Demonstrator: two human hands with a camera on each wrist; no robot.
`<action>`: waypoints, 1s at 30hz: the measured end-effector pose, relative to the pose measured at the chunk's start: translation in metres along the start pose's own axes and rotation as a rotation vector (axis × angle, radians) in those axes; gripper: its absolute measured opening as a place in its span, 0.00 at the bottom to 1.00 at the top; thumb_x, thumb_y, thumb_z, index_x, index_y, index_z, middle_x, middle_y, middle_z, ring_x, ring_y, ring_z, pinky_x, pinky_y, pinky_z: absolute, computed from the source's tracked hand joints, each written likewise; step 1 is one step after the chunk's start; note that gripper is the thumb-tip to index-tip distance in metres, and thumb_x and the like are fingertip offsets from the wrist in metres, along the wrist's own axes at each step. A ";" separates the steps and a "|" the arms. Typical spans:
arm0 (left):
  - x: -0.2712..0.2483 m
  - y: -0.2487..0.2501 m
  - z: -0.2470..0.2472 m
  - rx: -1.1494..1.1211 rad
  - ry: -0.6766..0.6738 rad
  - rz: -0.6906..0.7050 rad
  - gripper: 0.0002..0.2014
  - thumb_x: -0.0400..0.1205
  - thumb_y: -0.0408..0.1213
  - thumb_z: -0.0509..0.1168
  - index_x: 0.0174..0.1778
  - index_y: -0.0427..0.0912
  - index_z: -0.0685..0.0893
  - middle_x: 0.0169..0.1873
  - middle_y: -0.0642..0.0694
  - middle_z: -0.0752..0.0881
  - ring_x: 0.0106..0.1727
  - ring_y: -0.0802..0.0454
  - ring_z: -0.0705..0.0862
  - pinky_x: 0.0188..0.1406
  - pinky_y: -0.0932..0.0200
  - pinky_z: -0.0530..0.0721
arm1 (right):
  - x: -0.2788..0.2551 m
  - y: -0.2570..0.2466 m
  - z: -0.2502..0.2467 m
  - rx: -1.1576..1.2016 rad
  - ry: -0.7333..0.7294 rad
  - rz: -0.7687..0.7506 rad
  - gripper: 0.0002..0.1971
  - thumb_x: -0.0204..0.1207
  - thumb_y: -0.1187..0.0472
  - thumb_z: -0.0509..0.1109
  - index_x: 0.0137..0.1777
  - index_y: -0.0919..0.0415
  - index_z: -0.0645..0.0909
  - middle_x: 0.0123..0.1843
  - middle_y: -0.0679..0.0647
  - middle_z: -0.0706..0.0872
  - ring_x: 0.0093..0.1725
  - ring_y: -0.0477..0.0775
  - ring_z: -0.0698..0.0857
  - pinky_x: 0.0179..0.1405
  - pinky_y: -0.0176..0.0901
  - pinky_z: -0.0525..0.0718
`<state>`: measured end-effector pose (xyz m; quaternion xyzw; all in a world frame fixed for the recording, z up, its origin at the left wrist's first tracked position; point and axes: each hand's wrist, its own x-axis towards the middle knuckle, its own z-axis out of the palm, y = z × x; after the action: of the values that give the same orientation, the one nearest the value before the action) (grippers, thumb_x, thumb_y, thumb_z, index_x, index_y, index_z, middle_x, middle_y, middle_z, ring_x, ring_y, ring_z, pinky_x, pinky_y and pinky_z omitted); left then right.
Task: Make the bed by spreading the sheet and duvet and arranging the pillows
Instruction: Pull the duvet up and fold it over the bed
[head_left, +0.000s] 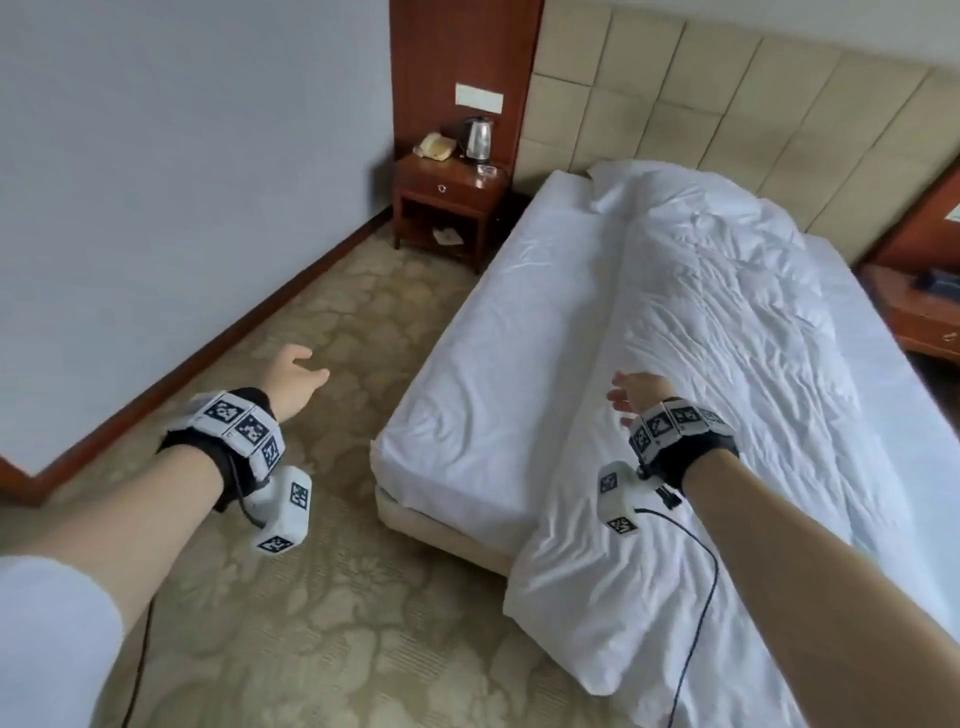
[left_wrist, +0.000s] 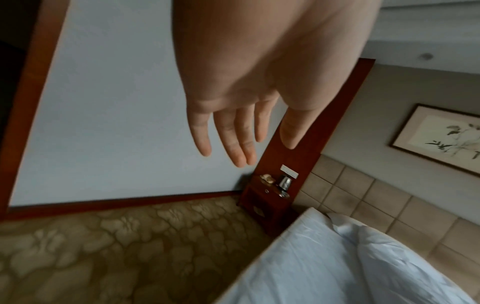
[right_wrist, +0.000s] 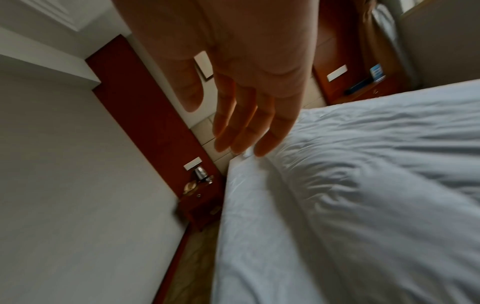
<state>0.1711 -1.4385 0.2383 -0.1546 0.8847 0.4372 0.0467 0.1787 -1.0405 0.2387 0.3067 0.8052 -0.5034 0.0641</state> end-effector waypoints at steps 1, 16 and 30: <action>0.015 -0.006 -0.025 0.029 0.023 0.000 0.22 0.83 0.37 0.63 0.72 0.36 0.71 0.51 0.39 0.82 0.53 0.43 0.79 0.46 0.58 0.72 | 0.006 -0.021 0.029 0.020 -0.019 -0.006 0.17 0.83 0.59 0.59 0.30 0.59 0.75 0.31 0.54 0.80 0.29 0.50 0.76 0.37 0.41 0.75; 0.364 -0.001 -0.164 -0.052 0.076 0.024 0.19 0.82 0.39 0.63 0.68 0.40 0.75 0.56 0.38 0.84 0.54 0.43 0.84 0.54 0.56 0.76 | 0.232 -0.320 0.308 0.270 -0.153 -0.077 0.21 0.86 0.55 0.55 0.32 0.62 0.74 0.20 0.53 0.82 0.28 0.50 0.75 0.28 0.40 0.71; 0.766 0.132 -0.134 -0.082 -0.066 0.144 0.16 0.83 0.37 0.61 0.66 0.38 0.77 0.54 0.36 0.86 0.50 0.45 0.82 0.52 0.55 0.73 | 0.489 -0.516 0.364 0.425 0.008 -0.083 0.18 0.85 0.54 0.56 0.36 0.58 0.79 0.32 0.53 0.85 0.32 0.49 0.82 0.34 0.40 0.79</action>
<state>-0.5899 -1.6473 0.2541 -0.0778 0.8729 0.4801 0.0380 -0.5775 -1.2975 0.2579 0.2820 0.6929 -0.6631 -0.0257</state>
